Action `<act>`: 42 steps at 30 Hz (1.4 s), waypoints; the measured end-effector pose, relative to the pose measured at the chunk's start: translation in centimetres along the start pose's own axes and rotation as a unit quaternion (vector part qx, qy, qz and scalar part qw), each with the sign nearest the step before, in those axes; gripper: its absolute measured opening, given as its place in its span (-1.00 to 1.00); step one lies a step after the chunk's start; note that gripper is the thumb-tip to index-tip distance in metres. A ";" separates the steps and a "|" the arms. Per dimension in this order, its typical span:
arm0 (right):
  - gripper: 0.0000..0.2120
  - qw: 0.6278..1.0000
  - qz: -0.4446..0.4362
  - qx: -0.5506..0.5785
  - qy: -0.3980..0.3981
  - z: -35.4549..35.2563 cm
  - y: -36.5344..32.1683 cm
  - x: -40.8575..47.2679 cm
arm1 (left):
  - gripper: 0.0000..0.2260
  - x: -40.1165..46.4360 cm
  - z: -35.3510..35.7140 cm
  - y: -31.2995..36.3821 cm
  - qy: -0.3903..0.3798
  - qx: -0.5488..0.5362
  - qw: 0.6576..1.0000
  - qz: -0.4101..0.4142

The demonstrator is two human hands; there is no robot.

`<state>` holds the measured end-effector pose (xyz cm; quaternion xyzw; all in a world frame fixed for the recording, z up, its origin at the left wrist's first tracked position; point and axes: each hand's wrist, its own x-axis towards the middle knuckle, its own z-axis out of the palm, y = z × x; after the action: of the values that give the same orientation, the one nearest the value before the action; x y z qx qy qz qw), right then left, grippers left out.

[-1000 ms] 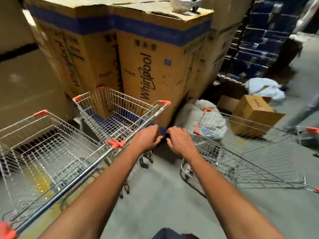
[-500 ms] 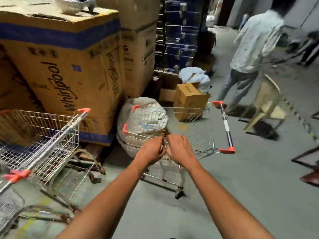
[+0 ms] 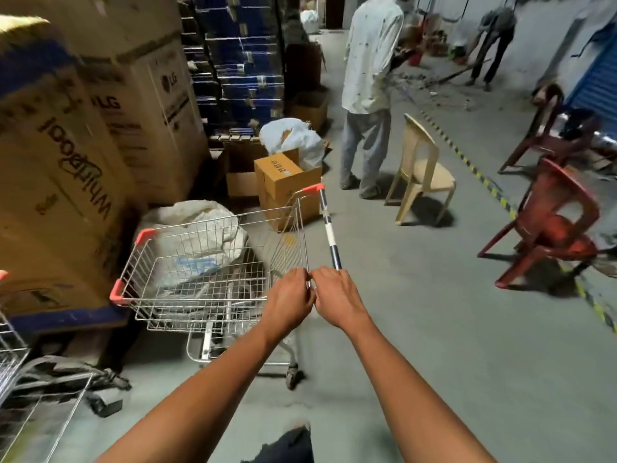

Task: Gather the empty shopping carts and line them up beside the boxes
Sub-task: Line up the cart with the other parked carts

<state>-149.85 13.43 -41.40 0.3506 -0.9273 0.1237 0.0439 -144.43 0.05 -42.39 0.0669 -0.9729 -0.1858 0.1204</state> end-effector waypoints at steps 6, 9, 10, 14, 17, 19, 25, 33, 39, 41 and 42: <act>-0.74 1.000 -0.019 0.002 -0.009 0.4 9.5 4.4 | -0.78 7.5 5.3 3.7 0.010 -0.055 0.998 -0.014; -0.77 0.998 -0.053 -0.022 -0.019 0.7 14.2 7.8 | -0.82 11.8 8.0 4.7 0.020 -0.078 0.995 -0.050; -0.75 0.997 -0.064 -0.023 -0.027 0.7 15.6 8.9 | -0.84 13.2 8.7 4.9 0.026 -0.084 0.994 -0.067; -0.59 0.990 -0.122 -0.018 -0.071 0.6 19.8 13.0 | -0.84 17.5 10.5 4.7 0.059 -0.134 0.980 -0.132; -0.50 0.983 -0.167 -0.001 -0.078 0.5 22.1 16.8 | -0.81 20.2 11.4 4.1 0.076 -0.160 0.966 -0.187; -0.46 0.978 -0.189 -0.001 -0.087 1.0 23.3 19.4 | -0.80 21.5 11.6 3.9 0.084 -0.153 0.958 -0.226; -0.37 0.950 -0.287 0.003 -0.123 3.1 23.9 27.9 | -0.70 23.4 12.1 3.5 0.125 -0.143 0.927 -0.325; -0.43 0.806 -0.488 -0.089 -0.325 5.9 23.5 38.8 | -0.70 26.3 14.2 4.0 0.110 -0.146 0.882 -0.434; -0.70 0.721 -0.616 -0.105 -0.299 8.8 23.8 43.3 | -0.43 27.3 17.9 7.3 0.018 -0.076 0.817 -0.571; -0.71 0.704 -0.644 -0.112 -0.279 9.4 23.8 44.1 | -0.50 27.5 18.2 7.7 0.007 -0.037 0.778 -0.627; -0.70 0.698 -0.651 -0.115 -0.276 9.7 23.8 44.4 | -0.57 27.7 18.1 8.0 0.004 -0.017 0.759 -0.651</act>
<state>-198.91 -0.24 -47.99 0.8772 -0.4455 -0.1460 -0.1041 -176.44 8.88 -49.93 0.6834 -0.6907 -0.2352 -0.0243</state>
